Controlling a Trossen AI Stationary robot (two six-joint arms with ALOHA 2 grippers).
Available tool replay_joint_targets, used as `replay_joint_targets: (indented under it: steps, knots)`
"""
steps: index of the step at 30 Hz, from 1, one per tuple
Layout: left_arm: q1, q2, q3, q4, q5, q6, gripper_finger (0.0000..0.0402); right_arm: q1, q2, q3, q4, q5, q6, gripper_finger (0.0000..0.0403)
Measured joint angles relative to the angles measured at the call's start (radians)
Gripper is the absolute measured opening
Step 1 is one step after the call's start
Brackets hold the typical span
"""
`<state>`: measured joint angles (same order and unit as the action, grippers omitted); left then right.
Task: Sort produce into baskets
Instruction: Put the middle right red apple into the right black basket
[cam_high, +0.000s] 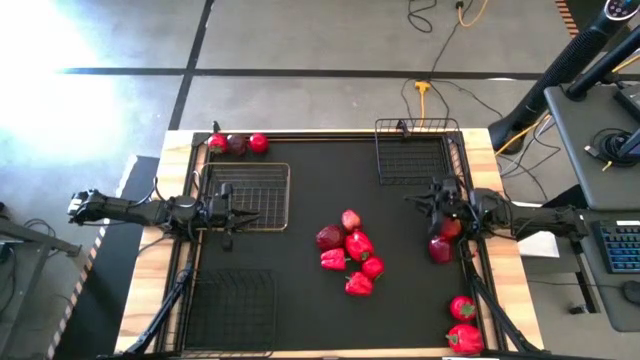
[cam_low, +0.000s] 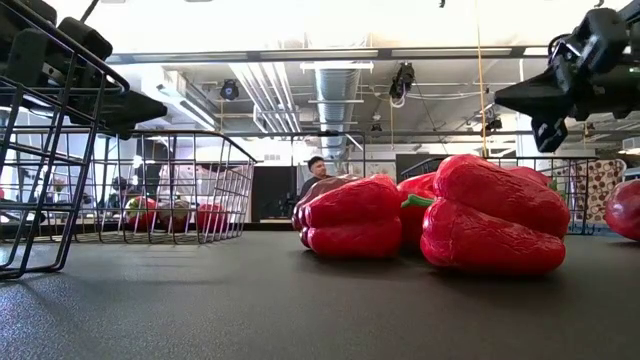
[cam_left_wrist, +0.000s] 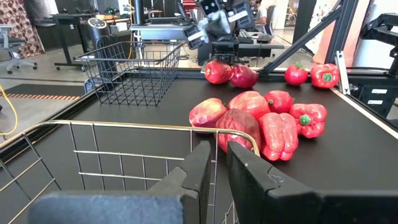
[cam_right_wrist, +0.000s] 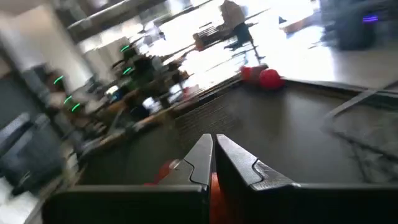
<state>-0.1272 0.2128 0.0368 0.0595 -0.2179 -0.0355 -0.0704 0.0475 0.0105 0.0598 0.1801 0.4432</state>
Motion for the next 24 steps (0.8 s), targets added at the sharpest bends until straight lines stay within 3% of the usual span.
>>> replay_joint_targets:
  steps: [4, 8, 13, 15, 21, 24]
  knots:
    - [0.0, 0.0, 0.0, 0.0, 0.0, 0.0, 0.0038, 0.0, -0.001, 0.0, 0.058, 0.067, 0.169, 0.0013]
    - [0.0, 0.0, 0.0, 0.0, 0.0, 0.0, 0.0038, 0.0, 0.02, 0.0, 0.084, 0.143, 0.204, 0.0013]
    - [0.0, 0.001, 0.0, 0.002, 0.0, 0.0, 0.0038, 0.067, 0.102, 0.0, 0.101, -0.001, 0.24, 0.0013]
    - [0.0, 0.003, 0.0, 0.003, 0.0, 0.0, 0.0038, 0.137, 0.168, 0.0, 0.173, -0.005, 0.25, 0.0013]
    - [0.0, 0.003, 0.0, 0.005, 0.0, 0.0, 0.0038, 0.41, 0.467, 0.0, 0.598, 0.228, 0.116, 0.0013]
    - [0.0, 0.003, 0.0, 0.005, 0.0, 0.0, 0.0038, 0.499, 0.624, 0.004, 0.726, 0.331, 0.082, 0.0013]
